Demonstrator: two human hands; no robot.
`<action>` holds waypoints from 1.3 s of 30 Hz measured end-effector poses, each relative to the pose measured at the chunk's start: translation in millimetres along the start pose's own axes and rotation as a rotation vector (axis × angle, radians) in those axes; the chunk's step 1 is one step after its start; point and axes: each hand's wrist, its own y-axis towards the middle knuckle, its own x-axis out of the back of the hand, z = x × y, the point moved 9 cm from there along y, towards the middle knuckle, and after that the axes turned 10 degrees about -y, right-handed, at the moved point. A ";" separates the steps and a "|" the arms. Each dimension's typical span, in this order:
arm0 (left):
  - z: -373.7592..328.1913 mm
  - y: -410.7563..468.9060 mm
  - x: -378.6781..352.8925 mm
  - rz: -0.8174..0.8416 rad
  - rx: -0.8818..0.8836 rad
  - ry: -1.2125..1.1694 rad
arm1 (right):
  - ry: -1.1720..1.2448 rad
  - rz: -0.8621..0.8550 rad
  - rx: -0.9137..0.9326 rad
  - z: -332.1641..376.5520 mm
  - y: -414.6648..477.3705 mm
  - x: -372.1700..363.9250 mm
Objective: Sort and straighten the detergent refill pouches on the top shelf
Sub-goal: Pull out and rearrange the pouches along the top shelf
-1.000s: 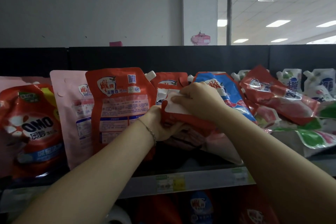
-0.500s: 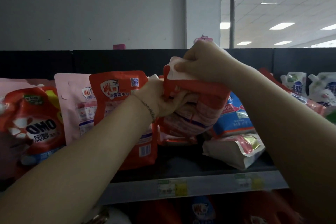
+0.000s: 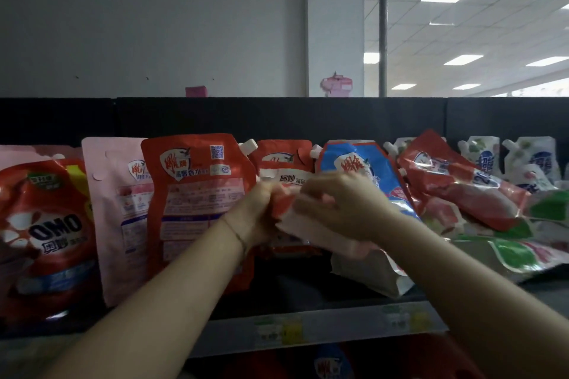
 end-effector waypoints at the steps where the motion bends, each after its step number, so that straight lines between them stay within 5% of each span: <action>1: 9.5 2.8 10.2 -0.043 0.006 0.045 | 0.065 0.110 -0.031 -5.9 -9.9 -19.2; 7: 20.7 14.3 56.3 -0.261 -0.112 0.156 | 0.266 0.422 -0.594 -69.7 -61.0 -98.3; 11: 13.0 17.2 45.7 -0.288 -0.222 0.284 | 0.327 0.524 -0.684 -50.3 -60.0 -133.5; 22: -2.0 -41.5 -2.5 -0.075 -0.938 0.915 | 0.628 -0.085 -0.606 -23.9 -54.8 -119.7; 28: 11.7 -43.8 56.5 -0.303 -0.819 0.912 | 0.868 0.077 -0.632 -20.0 -50.9 -145.5; 31: 15.7 -45.3 72.6 -0.304 -0.705 0.833 | 0.783 0.030 -0.908 -48.9 -54.0 -143.1; 33: 21.3 -45.5 74.4 -0.272 -0.662 0.825 | 0.753 0.143 -1.076 -61.1 -59.8 -152.5; 39: 24.8 -44.9 78.7 -0.285 -0.650 0.816 | 0.824 0.283 -1.231 -69.8 -47.8 -182.0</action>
